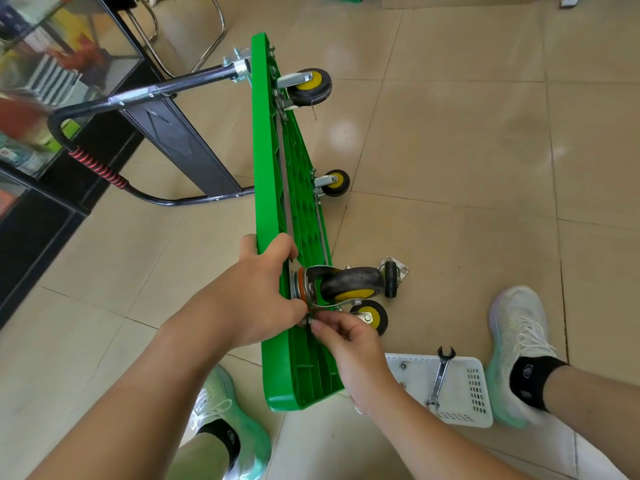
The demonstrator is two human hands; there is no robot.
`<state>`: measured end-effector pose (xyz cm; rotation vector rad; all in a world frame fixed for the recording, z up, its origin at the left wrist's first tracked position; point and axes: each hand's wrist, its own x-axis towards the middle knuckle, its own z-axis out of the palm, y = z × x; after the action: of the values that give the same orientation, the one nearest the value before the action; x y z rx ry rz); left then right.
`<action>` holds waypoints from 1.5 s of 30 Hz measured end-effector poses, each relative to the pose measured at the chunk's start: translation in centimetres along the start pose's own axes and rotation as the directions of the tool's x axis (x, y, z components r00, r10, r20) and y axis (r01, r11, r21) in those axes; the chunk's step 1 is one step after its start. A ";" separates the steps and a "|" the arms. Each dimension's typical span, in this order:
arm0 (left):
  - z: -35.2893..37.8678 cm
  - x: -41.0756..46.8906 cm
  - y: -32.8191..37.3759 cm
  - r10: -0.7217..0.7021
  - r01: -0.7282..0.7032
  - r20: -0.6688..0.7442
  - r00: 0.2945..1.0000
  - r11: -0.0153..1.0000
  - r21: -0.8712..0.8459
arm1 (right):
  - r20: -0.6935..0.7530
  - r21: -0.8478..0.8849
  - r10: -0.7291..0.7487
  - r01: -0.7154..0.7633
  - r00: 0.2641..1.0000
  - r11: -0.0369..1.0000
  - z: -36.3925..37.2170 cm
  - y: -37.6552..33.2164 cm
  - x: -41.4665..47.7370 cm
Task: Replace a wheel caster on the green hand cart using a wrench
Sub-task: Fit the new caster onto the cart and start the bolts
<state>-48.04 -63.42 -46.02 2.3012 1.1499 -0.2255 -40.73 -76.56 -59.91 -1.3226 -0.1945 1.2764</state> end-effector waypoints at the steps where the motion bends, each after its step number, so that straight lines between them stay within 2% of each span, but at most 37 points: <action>1: 0.0 0.0 0.0 0.001 -0.001 0.000 1.000 1.000 0.002 | -0.005 0.001 -0.008 0.008 1.000 1.000 0.0 0.0 0.0; 6: 0.0 0.0 0.0 0.005 -0.005 0.002 1.000 1.000 0.006 | -0.027 -0.100 -0.068 0.065 0.997 0.993 0.0 -0.3 0.0; 10: 0.0 0.0 0.0 -0.002 0.002 0.002 1.000 1.000 0.007 | -0.020 -0.032 -0.062 0.061 0.998 0.998 0.1 -0.2 -0.1; 17: -0.1 -0.1 0.0 0.011 -0.011 0.011 1.000 1.000 0.008 | -0.031 -0.064 -0.081 0.079 0.996 0.995 0.0 -0.4 -0.3; 31: 0.1 0.0 -0.2 0.010 -0.010 -0.005 1.000 1.000 0.024 | -0.001 0.026 -0.015 0.015 1.000 1.000 0.0 -0.5 -0.2; 38: 0.1 0.1 -0.3 0.017 -0.017 -0.002 1.000 1.000 0.021 | 0.005 0.004 -0.009 0.009 1.000 1.000 -0.1 -0.5 -0.2; 42: 0.2 0.0 -0.2 0.019 -0.019 -0.004 1.000 1.000 0.016 | 0.004 0.079 -0.001 0.000 1.000 0.997 0.0 -0.4 -0.1; 45: 0.1 0.0 -0.3 0.017 -0.017 -0.006 1.000 1.000 0.026 | 0.017 0.053 -0.007 0.006 1.000 0.999 0.0 -0.5 -0.1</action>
<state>-48.28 -63.28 -46.24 2.3353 1.1360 -0.2290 -40.49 -76.48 -59.46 -1.2657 -0.1760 1.2795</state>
